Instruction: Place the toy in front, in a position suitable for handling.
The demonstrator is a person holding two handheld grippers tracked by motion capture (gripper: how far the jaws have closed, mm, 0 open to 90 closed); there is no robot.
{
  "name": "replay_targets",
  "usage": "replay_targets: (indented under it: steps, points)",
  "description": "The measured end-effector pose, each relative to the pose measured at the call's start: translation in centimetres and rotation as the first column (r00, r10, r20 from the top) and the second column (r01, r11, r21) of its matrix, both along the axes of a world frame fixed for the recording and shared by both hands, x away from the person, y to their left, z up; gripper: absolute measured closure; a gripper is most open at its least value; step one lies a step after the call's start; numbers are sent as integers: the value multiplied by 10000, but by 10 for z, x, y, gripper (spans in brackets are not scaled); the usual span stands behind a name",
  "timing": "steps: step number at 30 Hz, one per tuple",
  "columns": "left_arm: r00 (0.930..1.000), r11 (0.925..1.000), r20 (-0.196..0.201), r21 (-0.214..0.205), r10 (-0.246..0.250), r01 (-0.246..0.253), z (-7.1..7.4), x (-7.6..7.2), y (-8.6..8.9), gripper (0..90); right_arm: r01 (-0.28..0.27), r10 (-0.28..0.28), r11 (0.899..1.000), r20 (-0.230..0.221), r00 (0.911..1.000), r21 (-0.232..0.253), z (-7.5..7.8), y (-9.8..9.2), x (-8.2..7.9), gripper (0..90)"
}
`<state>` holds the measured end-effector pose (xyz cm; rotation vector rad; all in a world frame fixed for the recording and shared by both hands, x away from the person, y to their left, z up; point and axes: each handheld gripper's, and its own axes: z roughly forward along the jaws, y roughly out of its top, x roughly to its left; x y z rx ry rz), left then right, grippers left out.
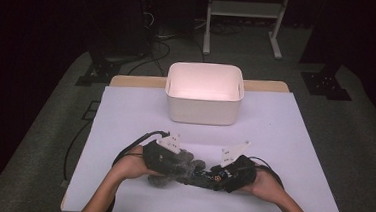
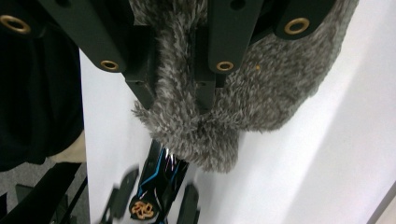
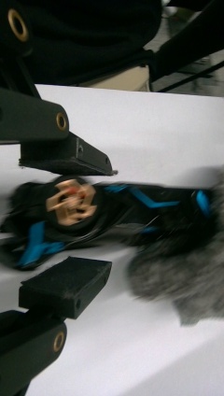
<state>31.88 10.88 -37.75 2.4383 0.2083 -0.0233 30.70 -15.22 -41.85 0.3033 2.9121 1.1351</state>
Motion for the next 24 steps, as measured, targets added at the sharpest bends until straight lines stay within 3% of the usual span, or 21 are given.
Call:
replay_targets:
  steps: [6,11,15,21,24]
  points:
    - [9998,9996,-36,-227,-170,169,-1,2,-5,761,-274,298,9950,246,9993,-957,-3,29,2,498]
    - [9999,9985,-145,-544,-71,63,-4,3,1,760,-265,273,9936,59,9996,-1099,-5,35,6,539]
    - [9991,9960,-426,-892,59,-97,-8,2,12,760,-279,310,9930,253,9992,-1148,-5,35,5,548]
    - [9978,9969,-458,-615,472,-500,-14,0,31,760,-380,427,9900,317,9986,-1359,-3,33,4,555]
    - [9959,9959,-750,-719,502,-557,-22,2,35,760,-361,400,9900,265,9988,-1367,-3,30,3,555]
